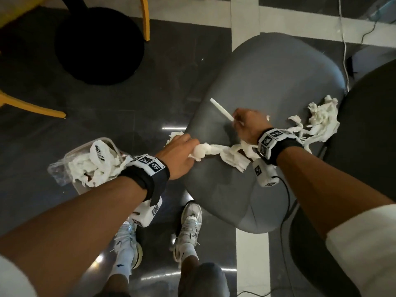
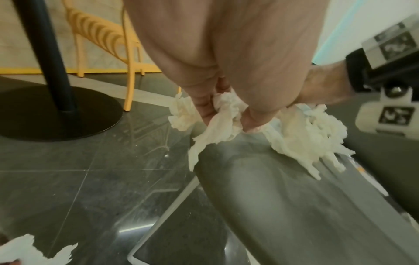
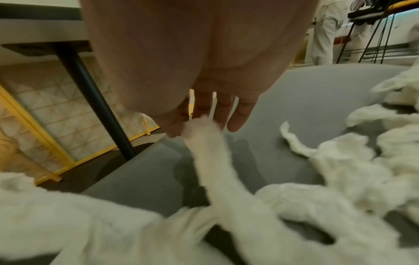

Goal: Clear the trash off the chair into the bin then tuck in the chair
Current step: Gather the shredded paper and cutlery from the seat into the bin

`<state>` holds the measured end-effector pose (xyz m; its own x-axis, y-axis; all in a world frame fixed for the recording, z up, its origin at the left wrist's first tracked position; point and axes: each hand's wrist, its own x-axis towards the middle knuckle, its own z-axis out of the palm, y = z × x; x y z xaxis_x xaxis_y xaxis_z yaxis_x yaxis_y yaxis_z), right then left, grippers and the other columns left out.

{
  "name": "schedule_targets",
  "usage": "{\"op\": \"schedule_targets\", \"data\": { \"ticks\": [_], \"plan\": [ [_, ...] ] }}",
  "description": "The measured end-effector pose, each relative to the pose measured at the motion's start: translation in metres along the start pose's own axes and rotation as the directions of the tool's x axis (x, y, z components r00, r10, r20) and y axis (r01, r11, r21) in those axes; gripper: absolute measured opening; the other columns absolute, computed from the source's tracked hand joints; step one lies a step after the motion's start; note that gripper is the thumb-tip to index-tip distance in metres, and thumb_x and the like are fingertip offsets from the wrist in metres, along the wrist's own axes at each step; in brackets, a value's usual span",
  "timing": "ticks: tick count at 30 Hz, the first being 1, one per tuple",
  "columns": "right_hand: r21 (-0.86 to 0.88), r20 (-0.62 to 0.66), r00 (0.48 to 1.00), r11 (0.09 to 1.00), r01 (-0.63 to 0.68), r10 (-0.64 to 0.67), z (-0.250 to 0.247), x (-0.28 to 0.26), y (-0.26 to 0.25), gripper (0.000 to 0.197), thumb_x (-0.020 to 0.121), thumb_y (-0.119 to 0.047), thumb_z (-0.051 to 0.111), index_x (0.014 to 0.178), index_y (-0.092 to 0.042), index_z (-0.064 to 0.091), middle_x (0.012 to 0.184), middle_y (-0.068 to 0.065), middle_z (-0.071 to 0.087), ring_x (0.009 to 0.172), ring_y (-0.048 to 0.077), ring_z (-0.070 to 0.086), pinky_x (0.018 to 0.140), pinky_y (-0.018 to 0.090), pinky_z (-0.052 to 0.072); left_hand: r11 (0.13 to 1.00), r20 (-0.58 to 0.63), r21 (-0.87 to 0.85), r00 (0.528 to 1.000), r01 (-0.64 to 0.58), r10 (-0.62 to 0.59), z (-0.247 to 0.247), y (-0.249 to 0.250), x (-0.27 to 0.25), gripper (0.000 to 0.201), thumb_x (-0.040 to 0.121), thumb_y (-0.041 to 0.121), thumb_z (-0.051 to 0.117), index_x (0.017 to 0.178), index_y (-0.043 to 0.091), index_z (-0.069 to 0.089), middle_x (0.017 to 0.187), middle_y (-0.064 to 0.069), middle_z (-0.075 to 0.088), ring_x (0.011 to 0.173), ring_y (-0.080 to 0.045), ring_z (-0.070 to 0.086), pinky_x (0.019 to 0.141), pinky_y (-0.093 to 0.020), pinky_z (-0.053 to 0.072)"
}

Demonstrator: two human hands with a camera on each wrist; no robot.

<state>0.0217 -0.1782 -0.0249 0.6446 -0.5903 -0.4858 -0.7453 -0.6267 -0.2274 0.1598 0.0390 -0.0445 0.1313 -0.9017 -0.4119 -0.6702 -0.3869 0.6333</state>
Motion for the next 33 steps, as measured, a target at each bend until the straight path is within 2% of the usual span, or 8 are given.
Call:
{"op": "schedule_targets", "data": {
  "ticks": [4,7,11,16,22,25,29,33],
  "plan": [
    [0.044,-0.022,0.999,0.999,0.024,-0.023,0.008,-0.002,-0.049,0.017,0.095,-0.028,0.049,0.106,-0.019,0.058,0.094,0.012,0.070,0.086,0.035,0.065,0.074,0.037,0.052,0.994,-0.094,-0.101,0.994,0.045,-0.054,-0.026,-0.028,-0.026,0.018,0.076,0.020,0.059,0.095,0.021,0.059,0.096,0.003,0.053,0.094,-0.021,0.055,0.081,-0.035,0.047],
    [0.116,-0.030,0.997,0.990,0.077,-0.074,0.016,0.000,-0.098,0.015,0.096,-0.027,0.054,0.105,-0.017,0.061,0.095,0.009,0.070,0.086,0.031,0.063,0.071,0.029,0.042,0.973,-0.179,-0.187,0.969,0.137,-0.171,-0.042,-0.056,-0.050,0.022,0.079,0.017,0.065,0.100,0.021,0.062,0.091,0.007,0.052,0.087,-0.017,0.054,0.071,-0.023,0.037],
    [0.242,0.072,0.982,0.959,0.150,-0.172,0.050,0.006,-0.174,0.014,0.095,-0.032,0.055,0.105,-0.023,0.059,0.097,0.002,0.070,0.087,0.025,0.064,0.075,0.028,0.045,0.914,-0.265,-0.341,0.911,0.218,-0.316,-0.052,-0.097,-0.082,0.025,0.079,0.014,0.070,0.095,0.029,0.058,0.092,0.008,0.053,0.087,-0.016,0.055,0.075,-0.022,0.038],
    [0.305,0.239,0.922,0.925,0.226,-0.304,0.123,0.012,-0.272,0.012,0.098,-0.026,0.050,0.108,-0.020,0.053,0.096,0.000,0.062,0.086,0.021,0.058,0.076,0.029,0.040,0.771,-0.286,-0.525,0.779,0.360,-0.558,-0.055,-0.164,-0.118,0.023,0.074,0.016,0.066,0.096,0.019,0.060,0.098,0.000,0.067,0.093,-0.022,0.063,0.085,-0.038,0.052],
    [0.493,0.189,0.956,0.864,0.104,-0.224,0.203,0.030,-0.357,0.005,0.093,-0.025,0.057,0.094,-0.026,0.053,0.094,0.000,0.067,0.084,0.019,0.063,0.074,0.029,0.047,0.646,-0.295,-0.642,0.645,0.412,-0.705,-0.041,-0.259,-0.154,0.029,0.082,0.012,0.068,0.110,0.018,0.063,0.102,0.003,0.069,0.095,-0.018,0.063,0.087,-0.033,0.051],
    [0.464,0.202,0.961,0.883,0.077,-0.190,0.247,0.051,-0.382,0.004,0.092,-0.024,0.062,0.096,-0.024,0.060,0.099,0.000,0.069,0.088,0.017,0.063,0.078,0.025,0.048,0.612,-0.277,-0.669,0.622,0.422,-0.732,-0.018,-0.304,-0.153,0.029,0.087,0.011,0.065,0.116,0.016,0.059,0.104,0.005,0.064,0.095,-0.014,0.059,0.083,-0.026,0.046],
    [0.376,0.223,0.953,0.920,0.110,-0.205,0.307,0.085,-0.389,0.008,0.093,-0.017,0.062,0.100,-0.016,0.066,0.095,-0.001,0.064,0.079,0.013,0.061,0.060,0.002,0.038,0.553,-0.176,-0.655,0.608,0.515,-0.774,0.021,-0.354,-0.136,0.024,0.096,0.011,0.054,0.120,0.011,0.052,0.116,-0.006,0.063,0.105,-0.022,0.060,0.083,-0.027,0.043],
    [0.088,0.319,0.929,0.982,0.166,-0.186,0.358,0.109,-0.379,0.020,0.098,-0.020,0.052,0.109,-0.017,0.068,0.109,0.007,0.069,0.104,0.028,0.065,0.079,0.027,0.048,0.549,-0.096,-0.554,0.607,0.626,-0.789,0.057,-0.387,-0.112,0.033,0.096,0.010,0.045,0.128,0.009,0.053,0.131,-0.013,0.055,0.118,-0.030,0.055,0.097,-0.033,0.044]
  ]
}}
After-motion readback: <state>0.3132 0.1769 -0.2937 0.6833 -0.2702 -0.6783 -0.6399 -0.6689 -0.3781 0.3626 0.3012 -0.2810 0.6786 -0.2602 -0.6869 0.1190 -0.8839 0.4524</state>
